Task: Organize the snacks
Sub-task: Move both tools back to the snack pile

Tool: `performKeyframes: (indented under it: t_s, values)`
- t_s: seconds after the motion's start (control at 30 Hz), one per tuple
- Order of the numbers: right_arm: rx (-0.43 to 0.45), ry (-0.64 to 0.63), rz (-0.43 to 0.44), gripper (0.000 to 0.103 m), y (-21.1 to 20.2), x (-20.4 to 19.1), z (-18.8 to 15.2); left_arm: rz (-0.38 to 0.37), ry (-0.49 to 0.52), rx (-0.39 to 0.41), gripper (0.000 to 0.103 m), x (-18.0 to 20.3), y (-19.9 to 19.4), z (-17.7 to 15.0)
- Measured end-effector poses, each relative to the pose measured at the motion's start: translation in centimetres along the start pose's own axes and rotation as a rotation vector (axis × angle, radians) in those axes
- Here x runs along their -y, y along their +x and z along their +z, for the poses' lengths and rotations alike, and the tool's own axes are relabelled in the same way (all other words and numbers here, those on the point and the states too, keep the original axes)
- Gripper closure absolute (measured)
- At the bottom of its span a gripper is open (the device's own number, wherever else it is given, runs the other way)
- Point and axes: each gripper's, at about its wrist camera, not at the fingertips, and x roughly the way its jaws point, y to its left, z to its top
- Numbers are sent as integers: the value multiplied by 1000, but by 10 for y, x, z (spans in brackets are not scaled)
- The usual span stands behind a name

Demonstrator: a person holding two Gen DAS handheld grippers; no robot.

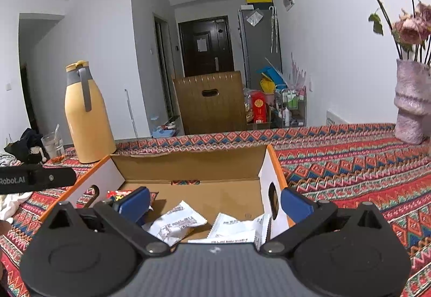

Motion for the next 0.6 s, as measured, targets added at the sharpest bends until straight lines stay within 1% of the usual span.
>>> performKeyframes:
  t_s: [0.1, 0.2, 0.27, 0.47, 0.6]
  values:
    - [18, -22, -1, 0, -11, -3, 4, -3, 4, 1, 0, 2, -8, 4]
    - [33, -38, -4, 0, -24, -4, 6, 12, 7, -4, 0, 4, -15, 6]
    - [38, -46, -11, 0, -33, -5, 5, 5, 8, -3, 0, 4, -21, 6]
    - [25, -69, -26, 0, -59, -2, -7, 10, 17, -4, 0, -1, -38, -2]
    - [3, -60, -40, 0, -73, 2, -18, 28, 36, -36, 0, -11, -45, -16]
